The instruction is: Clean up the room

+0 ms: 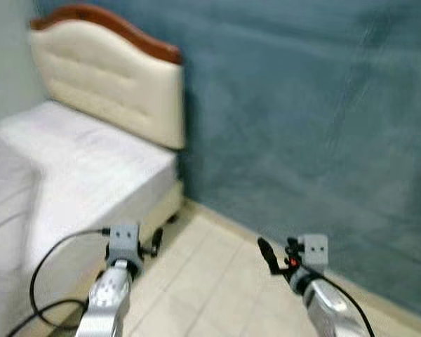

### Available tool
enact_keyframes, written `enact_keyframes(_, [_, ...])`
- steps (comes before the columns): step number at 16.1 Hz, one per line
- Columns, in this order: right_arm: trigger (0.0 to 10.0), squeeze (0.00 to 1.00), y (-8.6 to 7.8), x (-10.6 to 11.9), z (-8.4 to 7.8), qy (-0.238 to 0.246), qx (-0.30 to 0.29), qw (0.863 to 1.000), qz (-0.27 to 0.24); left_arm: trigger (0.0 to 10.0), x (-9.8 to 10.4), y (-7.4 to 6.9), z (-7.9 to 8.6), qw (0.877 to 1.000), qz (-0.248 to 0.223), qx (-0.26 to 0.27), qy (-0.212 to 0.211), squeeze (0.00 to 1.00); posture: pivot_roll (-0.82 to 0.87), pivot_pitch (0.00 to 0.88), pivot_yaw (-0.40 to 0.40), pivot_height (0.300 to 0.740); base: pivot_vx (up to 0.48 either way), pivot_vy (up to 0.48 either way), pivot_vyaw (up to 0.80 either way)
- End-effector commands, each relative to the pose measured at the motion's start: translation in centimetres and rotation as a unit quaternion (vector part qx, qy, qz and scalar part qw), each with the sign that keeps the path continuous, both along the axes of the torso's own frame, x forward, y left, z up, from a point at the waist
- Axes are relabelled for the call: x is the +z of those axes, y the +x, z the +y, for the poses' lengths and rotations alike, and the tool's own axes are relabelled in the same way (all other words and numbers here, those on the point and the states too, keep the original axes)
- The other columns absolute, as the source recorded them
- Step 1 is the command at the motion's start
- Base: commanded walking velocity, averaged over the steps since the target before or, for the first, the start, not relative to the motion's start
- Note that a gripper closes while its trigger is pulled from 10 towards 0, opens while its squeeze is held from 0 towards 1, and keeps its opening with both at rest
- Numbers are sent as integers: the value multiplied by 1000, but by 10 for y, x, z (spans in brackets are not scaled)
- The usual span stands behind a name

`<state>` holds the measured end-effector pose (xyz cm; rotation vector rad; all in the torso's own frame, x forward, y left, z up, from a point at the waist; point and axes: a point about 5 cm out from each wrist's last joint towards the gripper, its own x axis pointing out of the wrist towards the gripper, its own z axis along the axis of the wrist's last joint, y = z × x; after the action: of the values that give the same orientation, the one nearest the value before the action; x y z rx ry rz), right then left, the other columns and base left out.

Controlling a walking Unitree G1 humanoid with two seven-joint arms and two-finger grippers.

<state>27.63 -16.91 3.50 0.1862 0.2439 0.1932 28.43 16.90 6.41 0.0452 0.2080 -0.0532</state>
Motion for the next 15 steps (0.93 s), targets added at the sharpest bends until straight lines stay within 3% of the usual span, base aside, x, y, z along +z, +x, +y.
enact_keyframes(1, [10000,0,-3,-4,-1,-1,4,1000,6,10000,-7,-5,-1,1000,14,-1,3,0,35,0,-60,740,0,0,488])
enact_keyframes(3, [10000,0,-6,-8,1,-4,13,1000,11,10000,-11,-9,9,999,21,10,26,0,42,0,-58,740,0,0,491])
enact_keyframes(5, [10000,0,-9,-9,-3,-2,-5,1000,9,10000,-14,-19,27,995,30,16,89,0,44,0,-52,740,0,0,494])
enact_keyframes(8, [10000,0,-21,-11,-5,-8,-13,1000,2,10000,-17,-39,36,996,44,20,78,0,40,0,-36,740,0,0,492])
enact_keyframes(10, [10000,0,-19,-14,-6,-3,-20,1000,10,10000,-7,-25,24,997,21,14,79,0,32,0,-28,740,0,-161,491])
enact_keyframes(12, [10000,0,-17,-11,-4,-4,-15,1000,4,10000,-1,-23,18,996,9,-3,93,0,25,0,-20,740,0,-326,494])
enact_keyframes(15, [10000,0,-13,-10,-1,2,-18,1000,-2,10000,-8,-16,23,995,24,4,97,0,19,0,-8,740,0,0,492])
